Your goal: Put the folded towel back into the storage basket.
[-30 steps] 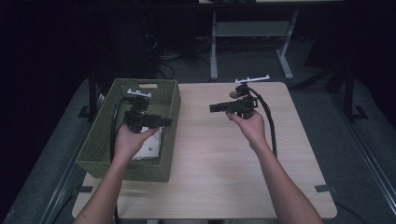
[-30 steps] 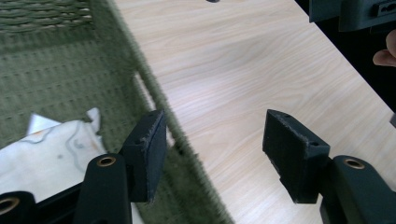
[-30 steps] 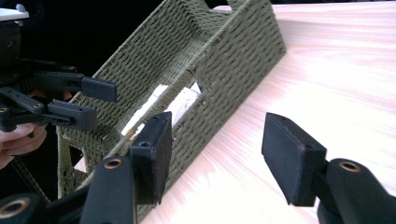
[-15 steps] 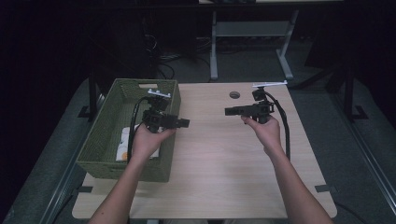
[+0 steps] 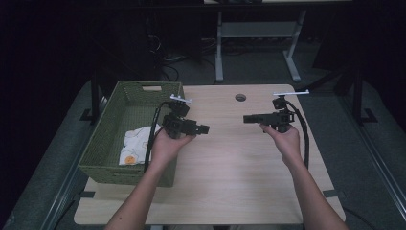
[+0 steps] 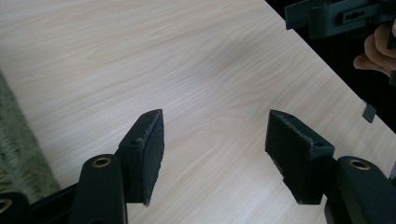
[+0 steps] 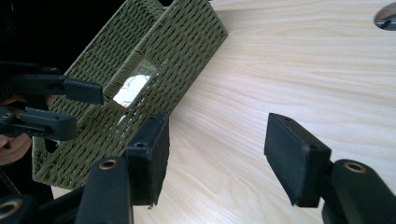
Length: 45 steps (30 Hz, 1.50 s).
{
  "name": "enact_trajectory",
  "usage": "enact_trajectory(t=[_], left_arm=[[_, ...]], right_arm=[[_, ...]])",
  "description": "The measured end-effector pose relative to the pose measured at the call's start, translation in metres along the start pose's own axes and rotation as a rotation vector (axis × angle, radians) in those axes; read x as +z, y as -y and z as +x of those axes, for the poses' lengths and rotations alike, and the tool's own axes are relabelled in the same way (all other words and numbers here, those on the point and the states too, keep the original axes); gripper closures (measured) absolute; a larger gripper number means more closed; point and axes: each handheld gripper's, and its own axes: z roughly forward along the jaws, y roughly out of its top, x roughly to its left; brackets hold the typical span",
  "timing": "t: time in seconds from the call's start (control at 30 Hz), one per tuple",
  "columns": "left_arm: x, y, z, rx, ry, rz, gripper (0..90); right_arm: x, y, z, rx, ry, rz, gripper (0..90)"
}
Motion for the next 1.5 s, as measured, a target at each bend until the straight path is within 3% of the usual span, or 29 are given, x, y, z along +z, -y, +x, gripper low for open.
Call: enact_trajectory(t=[0.9,1.3,1.5], left_arm=[[0.053,0.0,-0.036,0.032,0.047,0.009,35.4],[0.072,0.011,-0.043,0.008,0.069,0.0,34.2],[0.081,0.017,-0.045,0.011,0.077,0.02,33.0]], right_arm=[[-0.039,0.033,-0.044,0.074,0.045,-0.024,38.7],[-0.053,0.049,-0.06,0.105,0.044,-0.031,37.4],[-0.059,0.058,-0.068,0.115,0.044,-0.035,36.3]])
